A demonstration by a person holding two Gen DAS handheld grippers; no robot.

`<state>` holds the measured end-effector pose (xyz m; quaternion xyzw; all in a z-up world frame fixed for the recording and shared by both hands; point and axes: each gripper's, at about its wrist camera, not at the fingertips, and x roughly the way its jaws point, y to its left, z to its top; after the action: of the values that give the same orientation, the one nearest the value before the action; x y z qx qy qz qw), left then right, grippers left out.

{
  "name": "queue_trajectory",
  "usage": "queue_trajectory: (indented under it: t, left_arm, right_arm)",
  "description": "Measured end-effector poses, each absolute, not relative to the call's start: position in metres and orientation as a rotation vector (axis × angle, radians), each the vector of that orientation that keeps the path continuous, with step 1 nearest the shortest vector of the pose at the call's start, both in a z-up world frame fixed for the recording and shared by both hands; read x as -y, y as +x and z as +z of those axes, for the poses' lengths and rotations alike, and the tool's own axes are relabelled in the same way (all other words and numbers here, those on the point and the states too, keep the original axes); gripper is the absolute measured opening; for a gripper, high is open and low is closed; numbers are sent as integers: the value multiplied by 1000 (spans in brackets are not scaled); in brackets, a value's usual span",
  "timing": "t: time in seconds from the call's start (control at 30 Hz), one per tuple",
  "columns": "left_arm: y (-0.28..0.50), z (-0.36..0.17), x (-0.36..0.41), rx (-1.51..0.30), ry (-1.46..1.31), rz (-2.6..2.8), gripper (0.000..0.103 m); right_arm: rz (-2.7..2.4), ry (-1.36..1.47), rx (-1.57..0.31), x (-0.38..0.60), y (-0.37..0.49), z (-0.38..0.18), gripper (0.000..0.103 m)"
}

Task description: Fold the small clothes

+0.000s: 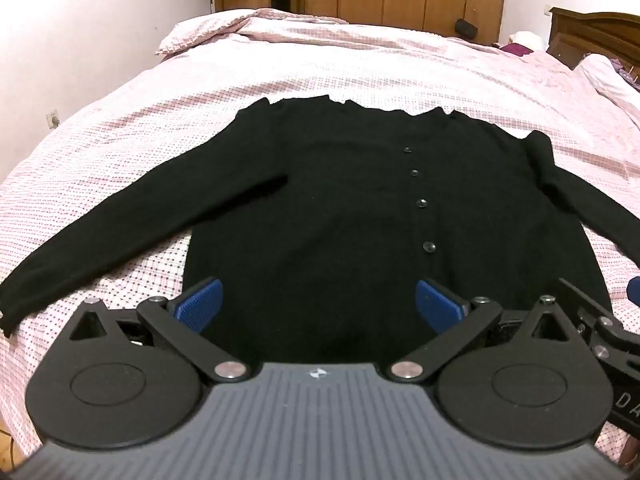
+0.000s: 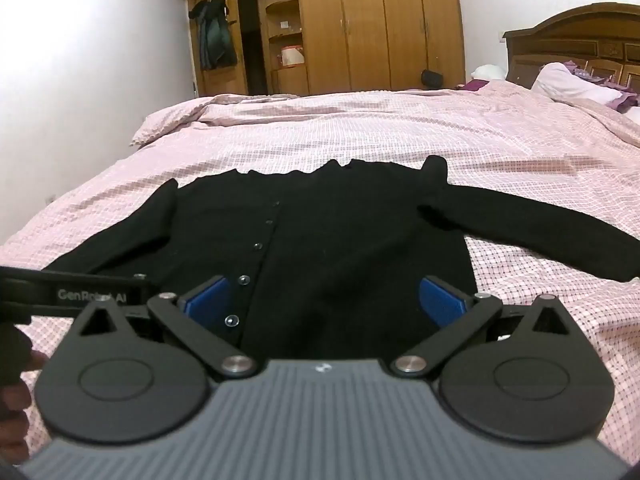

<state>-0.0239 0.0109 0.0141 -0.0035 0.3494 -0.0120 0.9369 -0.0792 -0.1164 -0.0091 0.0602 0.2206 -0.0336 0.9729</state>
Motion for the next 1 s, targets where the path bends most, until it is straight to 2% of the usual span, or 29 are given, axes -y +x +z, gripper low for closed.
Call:
queue_trajectory:
  t: [1.0]
  left_arm:
    - [-24, 11, -8, -717, 3, -16, 103]
  right_arm:
    - [-87, 104, -447, 103, -77, -28, 103]
